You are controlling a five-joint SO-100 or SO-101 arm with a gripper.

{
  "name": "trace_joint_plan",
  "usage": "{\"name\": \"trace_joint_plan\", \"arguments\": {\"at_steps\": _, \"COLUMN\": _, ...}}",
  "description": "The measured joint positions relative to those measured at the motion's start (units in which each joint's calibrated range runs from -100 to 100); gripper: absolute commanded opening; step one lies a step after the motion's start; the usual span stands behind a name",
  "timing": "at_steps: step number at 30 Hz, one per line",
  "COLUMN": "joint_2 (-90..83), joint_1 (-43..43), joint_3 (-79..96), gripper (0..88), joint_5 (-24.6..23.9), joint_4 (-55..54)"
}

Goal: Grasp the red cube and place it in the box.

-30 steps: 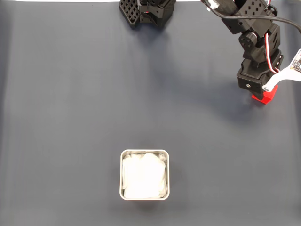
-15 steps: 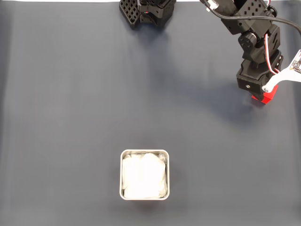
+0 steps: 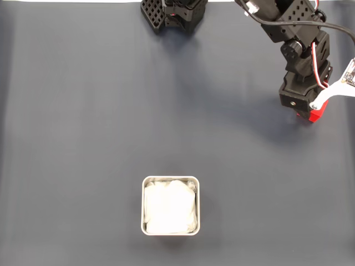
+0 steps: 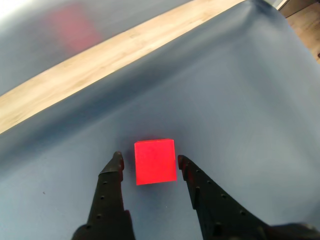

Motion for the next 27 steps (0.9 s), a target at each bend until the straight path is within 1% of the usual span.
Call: {"name": "trace_joint_plan", "arguments": {"at_steps": 27, "joint_2": 1.04, "joint_1": 0.0, "joint_3": -0.18, "gripper": 15.1, "joint_5": 1.03, "joint_4": -0.16}}
